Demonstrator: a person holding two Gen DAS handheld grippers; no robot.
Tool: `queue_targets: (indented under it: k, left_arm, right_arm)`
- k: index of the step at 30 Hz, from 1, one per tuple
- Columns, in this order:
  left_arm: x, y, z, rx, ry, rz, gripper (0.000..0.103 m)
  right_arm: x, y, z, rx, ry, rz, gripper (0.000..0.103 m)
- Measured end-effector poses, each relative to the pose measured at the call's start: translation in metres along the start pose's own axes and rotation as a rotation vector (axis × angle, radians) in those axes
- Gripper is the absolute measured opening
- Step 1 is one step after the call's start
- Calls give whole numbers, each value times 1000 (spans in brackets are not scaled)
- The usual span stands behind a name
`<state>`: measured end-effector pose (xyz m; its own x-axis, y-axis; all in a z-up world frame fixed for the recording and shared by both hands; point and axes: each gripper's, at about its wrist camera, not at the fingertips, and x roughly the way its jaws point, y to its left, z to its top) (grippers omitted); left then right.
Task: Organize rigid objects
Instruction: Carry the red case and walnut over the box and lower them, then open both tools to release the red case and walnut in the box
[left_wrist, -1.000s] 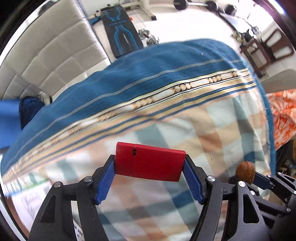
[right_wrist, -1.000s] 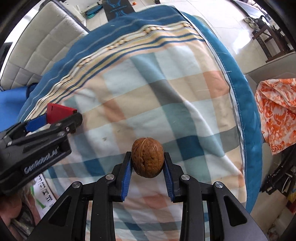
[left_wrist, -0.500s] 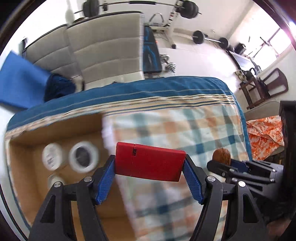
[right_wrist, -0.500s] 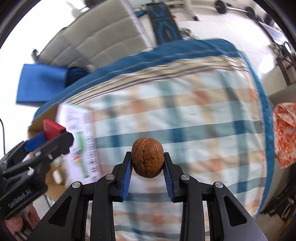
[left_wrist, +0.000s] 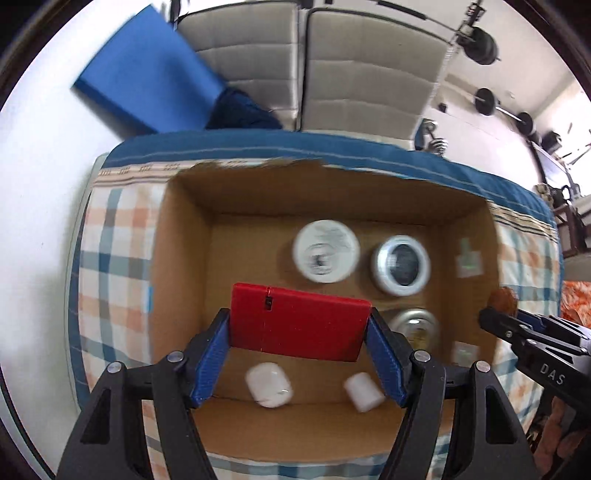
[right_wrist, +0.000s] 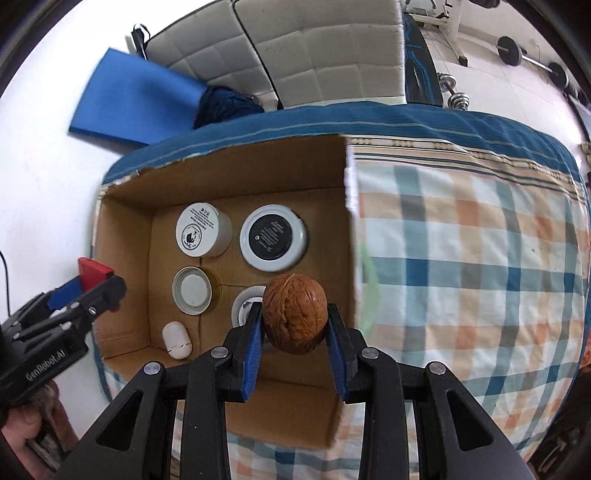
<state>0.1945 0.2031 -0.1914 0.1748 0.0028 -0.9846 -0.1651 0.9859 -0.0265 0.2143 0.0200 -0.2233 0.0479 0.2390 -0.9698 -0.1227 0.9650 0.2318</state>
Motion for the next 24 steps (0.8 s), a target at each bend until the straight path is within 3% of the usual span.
queue_targets:
  k: [10,15,24]
  left_arm:
    - [83,50,11,-27,173,49,69]
    - [93,34,14,46,175,94,70]
    - [119,34,8,31,241,33,70]
  right_arm:
    - [56,37,14,-19,58,-206,34]
    - [75,37,19,14,99,-228,34]
    - [83,37,32,13,135,-275,34]
